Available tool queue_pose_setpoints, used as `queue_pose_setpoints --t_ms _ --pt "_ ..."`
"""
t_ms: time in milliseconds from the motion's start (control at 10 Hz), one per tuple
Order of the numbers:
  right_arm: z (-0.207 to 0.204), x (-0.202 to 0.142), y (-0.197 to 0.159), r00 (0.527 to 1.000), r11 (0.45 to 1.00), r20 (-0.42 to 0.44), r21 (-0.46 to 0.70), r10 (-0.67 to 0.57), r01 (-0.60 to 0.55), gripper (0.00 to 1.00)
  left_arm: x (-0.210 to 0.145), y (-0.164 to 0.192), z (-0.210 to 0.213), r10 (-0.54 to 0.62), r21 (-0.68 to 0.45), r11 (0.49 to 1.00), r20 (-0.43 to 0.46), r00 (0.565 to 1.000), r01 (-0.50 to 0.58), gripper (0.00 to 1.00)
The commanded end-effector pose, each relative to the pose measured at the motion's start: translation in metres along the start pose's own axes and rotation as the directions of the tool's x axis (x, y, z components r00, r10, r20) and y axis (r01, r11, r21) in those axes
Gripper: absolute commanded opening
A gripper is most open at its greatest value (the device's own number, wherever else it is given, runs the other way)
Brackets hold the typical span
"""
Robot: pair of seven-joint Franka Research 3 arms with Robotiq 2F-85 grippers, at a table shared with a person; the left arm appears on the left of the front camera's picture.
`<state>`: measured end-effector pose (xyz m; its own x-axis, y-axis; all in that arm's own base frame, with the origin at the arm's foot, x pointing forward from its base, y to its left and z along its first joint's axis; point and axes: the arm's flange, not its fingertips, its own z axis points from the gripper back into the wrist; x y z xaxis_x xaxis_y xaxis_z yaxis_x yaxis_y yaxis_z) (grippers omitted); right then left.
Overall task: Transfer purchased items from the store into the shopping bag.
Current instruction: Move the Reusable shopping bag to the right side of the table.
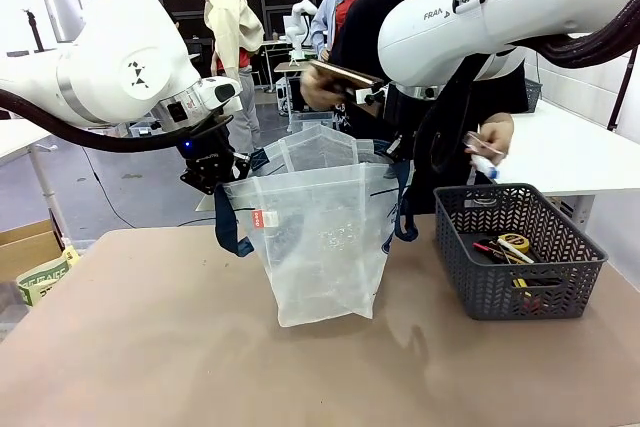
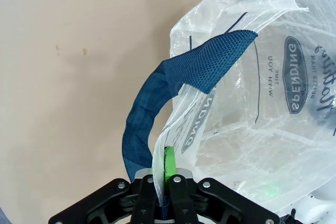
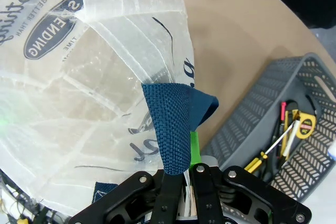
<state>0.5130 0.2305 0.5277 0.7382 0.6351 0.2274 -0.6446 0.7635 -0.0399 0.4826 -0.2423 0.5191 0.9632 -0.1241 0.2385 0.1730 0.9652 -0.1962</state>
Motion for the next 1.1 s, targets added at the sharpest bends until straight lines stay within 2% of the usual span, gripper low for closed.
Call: queue_pose_setpoints --t_ms 0,1000 --pt "-0.0007 -0.0013 -0.0024 1.000 1.000 0.001 -0.002 -0.004 0.004 0.00 0.0007 0.0032 0.0013 0.007 0.001 1.000 0.010 1.000 -0.007 0.00" --pt "-0.0007 -0.0013 -0.0024 1.000 1.000 0.001 -0.002 -0.004 0.004 0.00 0.0007 0.0032 0.0013 0.007 0.001 1.000 0.010 1.000 -0.007 0.00"
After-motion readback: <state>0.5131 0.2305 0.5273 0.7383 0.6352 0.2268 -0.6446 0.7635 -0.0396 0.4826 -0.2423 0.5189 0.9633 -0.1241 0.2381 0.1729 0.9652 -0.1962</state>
